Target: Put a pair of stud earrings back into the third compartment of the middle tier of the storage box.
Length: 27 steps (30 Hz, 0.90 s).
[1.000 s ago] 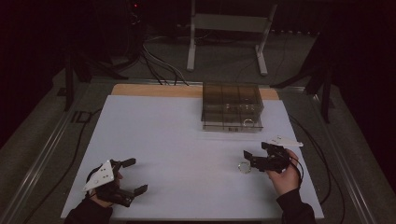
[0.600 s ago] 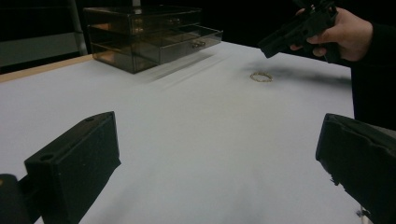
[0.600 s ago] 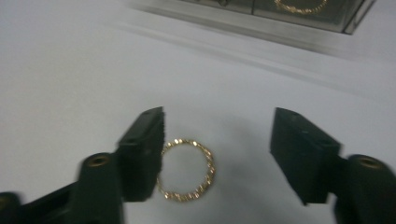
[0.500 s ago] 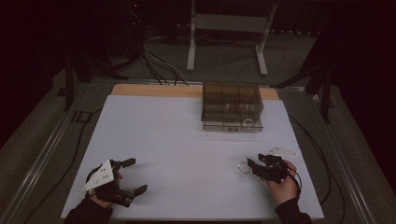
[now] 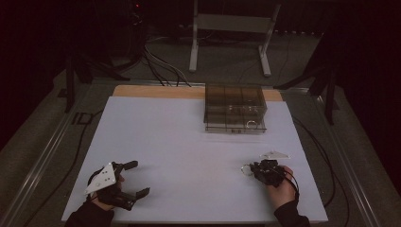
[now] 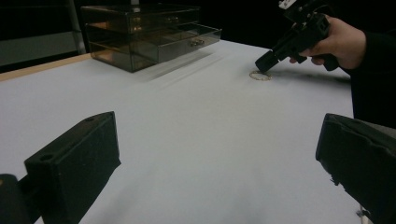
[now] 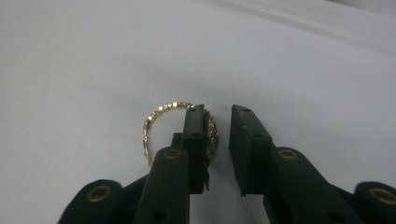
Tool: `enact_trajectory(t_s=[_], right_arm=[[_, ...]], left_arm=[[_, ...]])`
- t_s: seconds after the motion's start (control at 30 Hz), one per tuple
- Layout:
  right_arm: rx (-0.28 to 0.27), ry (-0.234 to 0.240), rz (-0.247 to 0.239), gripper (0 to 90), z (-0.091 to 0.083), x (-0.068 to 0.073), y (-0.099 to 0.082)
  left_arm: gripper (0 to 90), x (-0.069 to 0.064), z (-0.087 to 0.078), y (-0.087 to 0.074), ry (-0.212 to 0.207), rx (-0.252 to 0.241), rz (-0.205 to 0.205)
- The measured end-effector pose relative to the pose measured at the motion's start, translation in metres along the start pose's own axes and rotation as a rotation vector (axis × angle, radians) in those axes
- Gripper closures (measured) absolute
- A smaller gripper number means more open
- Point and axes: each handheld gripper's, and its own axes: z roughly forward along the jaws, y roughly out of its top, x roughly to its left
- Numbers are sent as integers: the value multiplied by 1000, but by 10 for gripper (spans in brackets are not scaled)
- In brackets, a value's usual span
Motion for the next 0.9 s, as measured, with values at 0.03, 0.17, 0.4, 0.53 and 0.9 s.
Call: enact_trajectory(t_s=[0.03,0.17,0.4,0.53,0.9], right_arm=[[1,4,-3,781,1,0,0],[16,-3,-27,818,4,4,1],[26,-14,-64,866,4,6,3],[19,7,-59,867,2,6,5],[-53,10,-55,867,-16,0,31]], left_arm=[[6,0,0,0,0,-1,-2],[6,0,0,0,0,1,-1],[6,0,1,0,0,3,-1],[6,0,1,0,1,4,1],[6,0,1,0,1,4,-1]])
